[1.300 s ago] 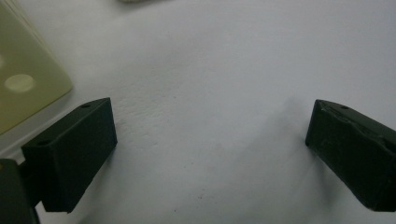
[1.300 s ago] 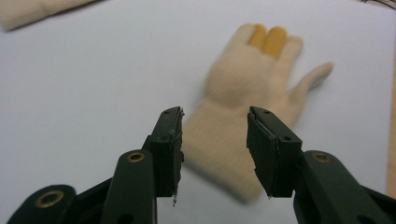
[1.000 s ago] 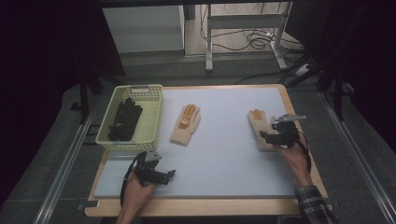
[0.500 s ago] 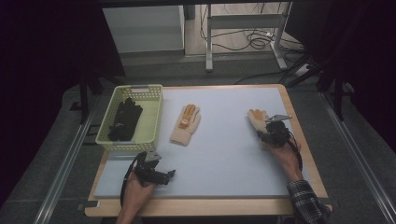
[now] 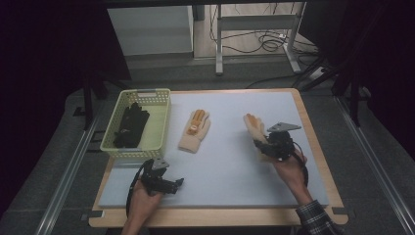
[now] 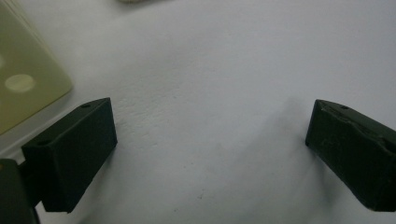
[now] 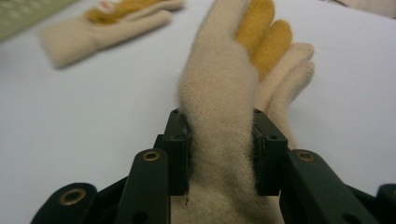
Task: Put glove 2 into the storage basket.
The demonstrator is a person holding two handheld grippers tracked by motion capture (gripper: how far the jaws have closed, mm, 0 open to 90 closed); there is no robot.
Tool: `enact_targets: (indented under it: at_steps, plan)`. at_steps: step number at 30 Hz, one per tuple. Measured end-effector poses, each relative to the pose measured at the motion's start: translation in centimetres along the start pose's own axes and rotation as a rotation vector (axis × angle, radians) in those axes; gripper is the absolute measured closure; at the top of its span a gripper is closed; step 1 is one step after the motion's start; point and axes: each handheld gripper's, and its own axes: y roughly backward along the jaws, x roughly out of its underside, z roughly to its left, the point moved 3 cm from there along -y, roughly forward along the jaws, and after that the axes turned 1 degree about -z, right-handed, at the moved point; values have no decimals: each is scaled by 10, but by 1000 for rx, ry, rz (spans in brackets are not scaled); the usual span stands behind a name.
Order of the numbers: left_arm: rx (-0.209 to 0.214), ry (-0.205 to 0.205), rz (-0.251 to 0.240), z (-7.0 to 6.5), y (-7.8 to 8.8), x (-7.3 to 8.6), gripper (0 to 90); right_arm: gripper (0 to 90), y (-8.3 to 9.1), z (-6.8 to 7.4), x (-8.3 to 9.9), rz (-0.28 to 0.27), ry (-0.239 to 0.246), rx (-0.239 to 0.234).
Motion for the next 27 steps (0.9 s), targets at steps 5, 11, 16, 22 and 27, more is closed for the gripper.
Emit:
enact_targets:
  at_steps: [5,11,16,22,27]
  plan:
    - [1,-1,0,0,0,0,23,625,-22,39,7,9,13,-55]
    - [1,-1,0,0,0,0,24,376,-49,69,26,88,62,-102]
    - [1,-1,0,0,0,0,23,293,-25,54,14,27,55,-117]
    - [1,0,0,0,0,0,23,646,-8,18,32,53,10,-66]
    - [1,0,0,0,0,0,23,720,-11,16,57,74,20,-84]
